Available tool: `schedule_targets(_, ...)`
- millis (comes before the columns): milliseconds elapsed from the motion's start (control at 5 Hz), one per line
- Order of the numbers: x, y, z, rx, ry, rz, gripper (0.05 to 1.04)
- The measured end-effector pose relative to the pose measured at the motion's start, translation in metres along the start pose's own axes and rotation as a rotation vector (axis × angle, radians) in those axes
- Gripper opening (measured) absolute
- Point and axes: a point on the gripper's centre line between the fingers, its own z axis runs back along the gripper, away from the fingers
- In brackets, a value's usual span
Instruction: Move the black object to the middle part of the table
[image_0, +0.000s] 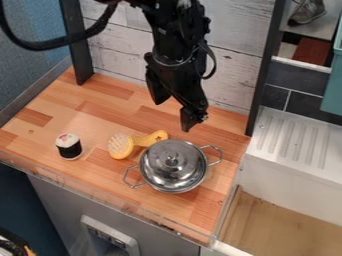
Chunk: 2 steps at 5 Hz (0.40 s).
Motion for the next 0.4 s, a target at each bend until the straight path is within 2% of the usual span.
schedule_targets(200, -0.006, -0.002, -0.007, -0.010, 0.028, -0.001, 1.001)
schedule_targets(400, -0.026, 0.021, -0.012, 0.011, 0.052, 0.070, 1.001)
